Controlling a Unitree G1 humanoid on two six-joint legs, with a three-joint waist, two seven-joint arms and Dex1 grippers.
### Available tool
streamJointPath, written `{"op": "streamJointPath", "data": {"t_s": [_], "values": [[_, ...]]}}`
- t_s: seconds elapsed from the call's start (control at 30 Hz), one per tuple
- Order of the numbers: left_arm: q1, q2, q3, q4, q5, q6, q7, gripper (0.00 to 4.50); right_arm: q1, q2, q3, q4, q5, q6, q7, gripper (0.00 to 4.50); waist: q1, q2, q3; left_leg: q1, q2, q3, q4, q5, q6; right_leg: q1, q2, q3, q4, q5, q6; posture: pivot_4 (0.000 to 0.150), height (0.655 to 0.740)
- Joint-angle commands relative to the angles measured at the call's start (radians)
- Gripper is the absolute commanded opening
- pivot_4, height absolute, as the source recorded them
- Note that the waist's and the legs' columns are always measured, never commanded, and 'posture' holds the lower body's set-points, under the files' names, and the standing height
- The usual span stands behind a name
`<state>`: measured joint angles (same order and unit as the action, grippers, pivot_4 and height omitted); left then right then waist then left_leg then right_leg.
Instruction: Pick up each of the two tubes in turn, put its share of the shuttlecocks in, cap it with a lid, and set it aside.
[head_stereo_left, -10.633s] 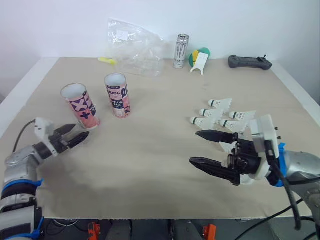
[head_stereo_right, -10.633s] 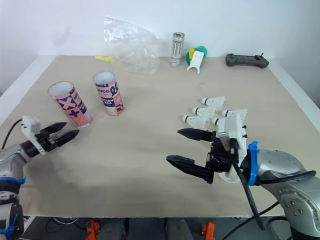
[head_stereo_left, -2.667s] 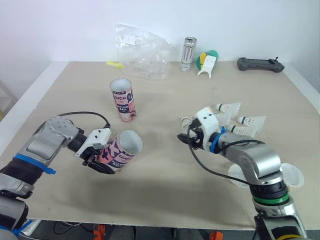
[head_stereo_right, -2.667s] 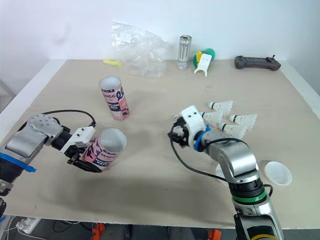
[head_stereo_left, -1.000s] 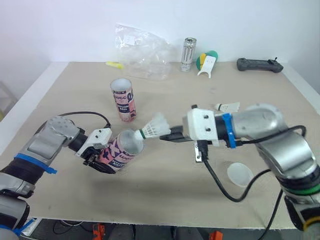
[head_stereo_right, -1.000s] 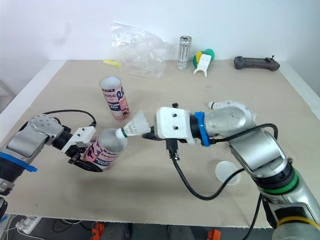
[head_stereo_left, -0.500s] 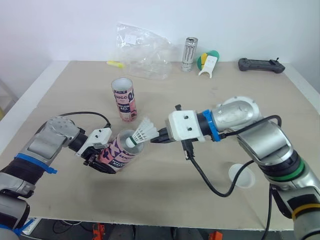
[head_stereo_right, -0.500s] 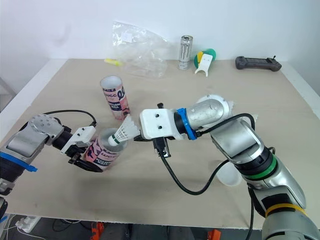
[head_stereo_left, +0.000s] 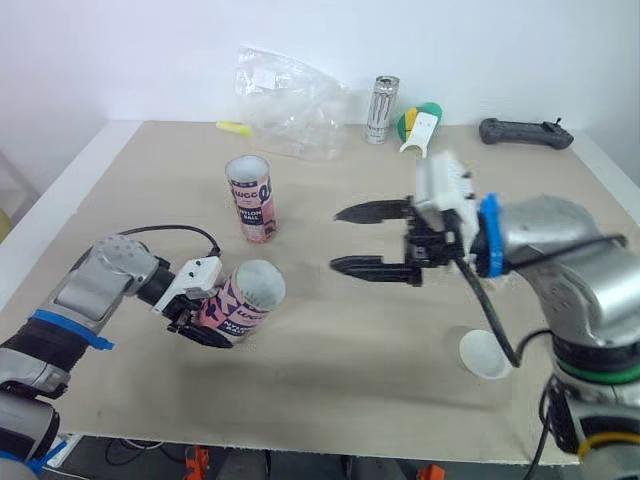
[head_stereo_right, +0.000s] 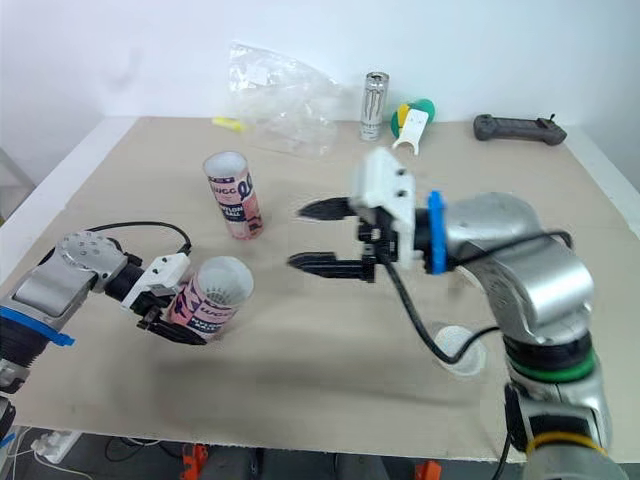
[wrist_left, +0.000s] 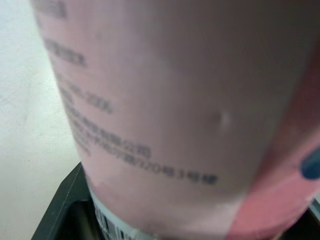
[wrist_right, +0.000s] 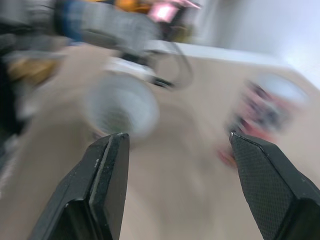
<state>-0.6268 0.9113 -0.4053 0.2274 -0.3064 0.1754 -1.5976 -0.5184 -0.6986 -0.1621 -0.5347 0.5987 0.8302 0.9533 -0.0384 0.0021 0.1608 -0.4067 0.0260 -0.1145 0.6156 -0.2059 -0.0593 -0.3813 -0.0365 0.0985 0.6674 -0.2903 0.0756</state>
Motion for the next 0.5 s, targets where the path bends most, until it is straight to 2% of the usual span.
{"op": "streamJointPath", "data": {"t_s": [0.03,0.2,0.3,0.4,0.5], "values": [[0.043,0.000,-0.063,-0.014,0.010,0.011,-0.017,2.83,0.167,-0.033,-0.259,-0.112,0.068,0.034,-0.076,3.46,0.002,0.000,0.000,0.000,0.000,0.000,0.000,0.000,0.001,0.000,0.000,-0.001,0.000,-0.001,0.000,0.150,0.7400],[0.041,-0.001,-0.065,-0.015,0.005,0.012,-0.017,2.83,0.360,-0.131,-0.469,-0.129,0.132,0.051,-0.047,3.46,-0.005,0.004,0.000,0.001,0.000,0.002,0.000,-0.002,0.003,0.001,0.000,0.001,0.001,-0.001,-0.001,0.150,0.7400],[0.035,-0.010,-0.070,-0.009,0.009,0.011,-0.017,2.83,0.501,-0.184,-0.536,-0.071,0.080,0.010,0.002,3.46,-0.004,0.002,0.001,0.002,0.001,0.002,0.001,-0.002,0.003,0.003,0.001,0.001,0.000,-0.002,0.000,0.150,0.7400],[0.028,-0.021,-0.072,-0.007,0.011,0.016,-0.017,2.83,0.596,-0.220,-0.521,0.037,-0.009,-0.076,0.016,3.46,-0.006,0.001,0.001,0.004,0.001,0.003,0.003,-0.002,0.003,0.007,0.000,0.002,-0.001,-0.005,0.006,0.150,0.7400],[0.024,-0.028,-0.073,-0.010,0.013,0.021,-0.017,2.83,0.625,-0.239,-0.469,0.147,-0.077,-0.150,0.022,3.46,-0.006,0.001,0.001,0.005,0.000,0.005,0.004,-0.002,0.003,0.007,0.000,0.006,-0.002,-0.004,0.008,0.150,0.7400]]}}
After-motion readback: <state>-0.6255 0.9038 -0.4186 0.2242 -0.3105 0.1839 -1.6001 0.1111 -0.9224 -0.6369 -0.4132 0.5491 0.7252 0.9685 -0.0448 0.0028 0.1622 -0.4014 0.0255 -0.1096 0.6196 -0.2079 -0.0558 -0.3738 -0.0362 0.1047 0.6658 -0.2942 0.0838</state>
